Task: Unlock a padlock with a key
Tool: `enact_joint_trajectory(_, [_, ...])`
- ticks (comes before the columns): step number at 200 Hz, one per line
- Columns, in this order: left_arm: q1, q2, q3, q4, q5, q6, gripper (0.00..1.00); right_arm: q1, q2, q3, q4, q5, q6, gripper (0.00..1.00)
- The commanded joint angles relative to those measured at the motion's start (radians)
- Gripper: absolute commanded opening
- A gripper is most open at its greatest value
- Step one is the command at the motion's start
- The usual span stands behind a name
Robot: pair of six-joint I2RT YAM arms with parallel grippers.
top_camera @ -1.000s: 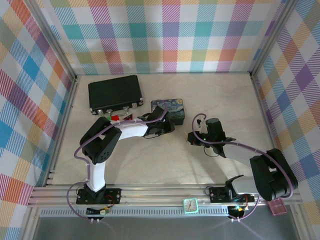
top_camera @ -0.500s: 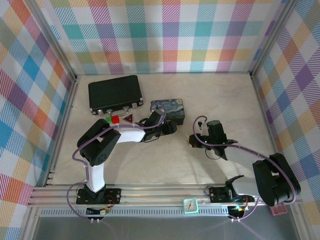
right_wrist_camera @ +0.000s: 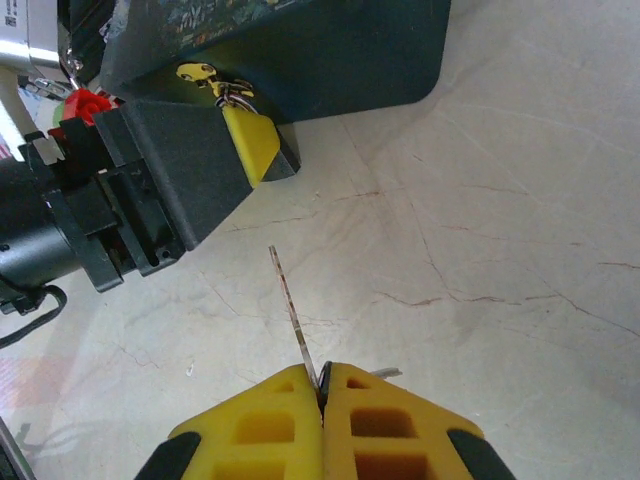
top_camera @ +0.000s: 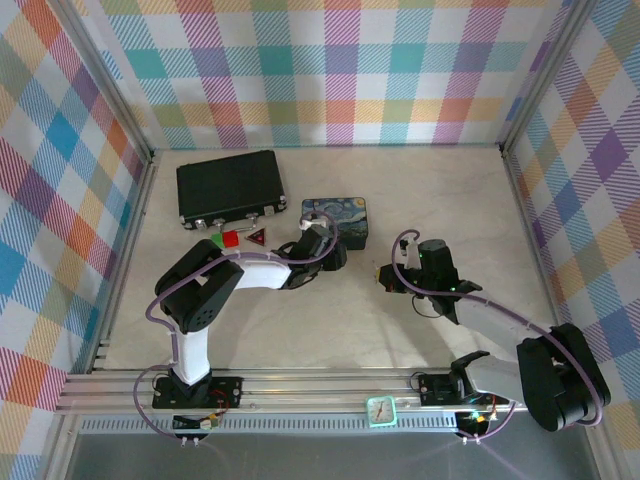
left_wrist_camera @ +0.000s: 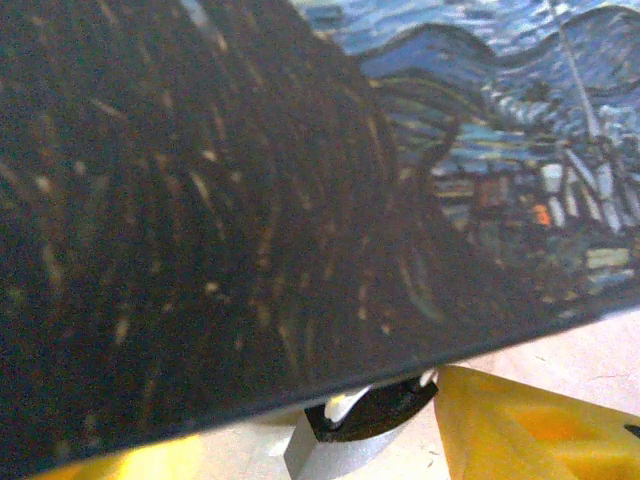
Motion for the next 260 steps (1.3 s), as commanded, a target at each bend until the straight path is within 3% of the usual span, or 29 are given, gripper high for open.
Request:
enact_joint_trajectory(1, [-0.006, 0.029, 0.006, 0.057, 0.010, 0.026, 0.62, -0.005, -0.015, 0.006, -0.002, 0.005, 0.027, 0.00])
enact_joint_trajectory(31, [-0.024, 0.098, 0.047, 0.093, 0.056, 0.017, 0.55, -0.005, -0.019, 0.009, 0.011, 0.010, 0.033, 0.00])
enact_joint_trajectory(64, [-0.024, 0.159, 0.078, 0.124, 0.106, -0.005, 0.35, -0.005, 0.010, 0.025, 0.023, -0.004, 0.033, 0.00])
enact_joint_trajectory(112, [-0.022, 0.138, 0.049, 0.151, 0.122, -0.041, 0.20, -0.005, 0.052, 0.019, 0.063, -0.012, 0.045, 0.00])
enact_joint_trajectory(146, [-0.012, 0.093, 0.038, 0.163, 0.195, -0.142, 0.00, -0.005, 0.092, 0.016, 0.089, -0.019, 0.049, 0.00])
enact_joint_trajectory(199, [0.052, -0.007, 0.005, 0.156, 0.352, -0.306, 0.00, -0.005, 0.101, -0.010, 0.133, -0.050, 0.062, 0.00])
enact_joint_trajectory(236, [0.071, -0.002, -0.055, 0.341, 0.485, -0.463, 0.00, -0.005, 0.170, -0.050, 0.262, -0.115, 0.122, 0.00])
enact_joint_trajectory(260, [0.071, 0.009, -0.111, 0.525, 0.506, -0.577, 0.00, -0.006, 0.201, -0.068, 0.349, -0.194, 0.154, 0.00])
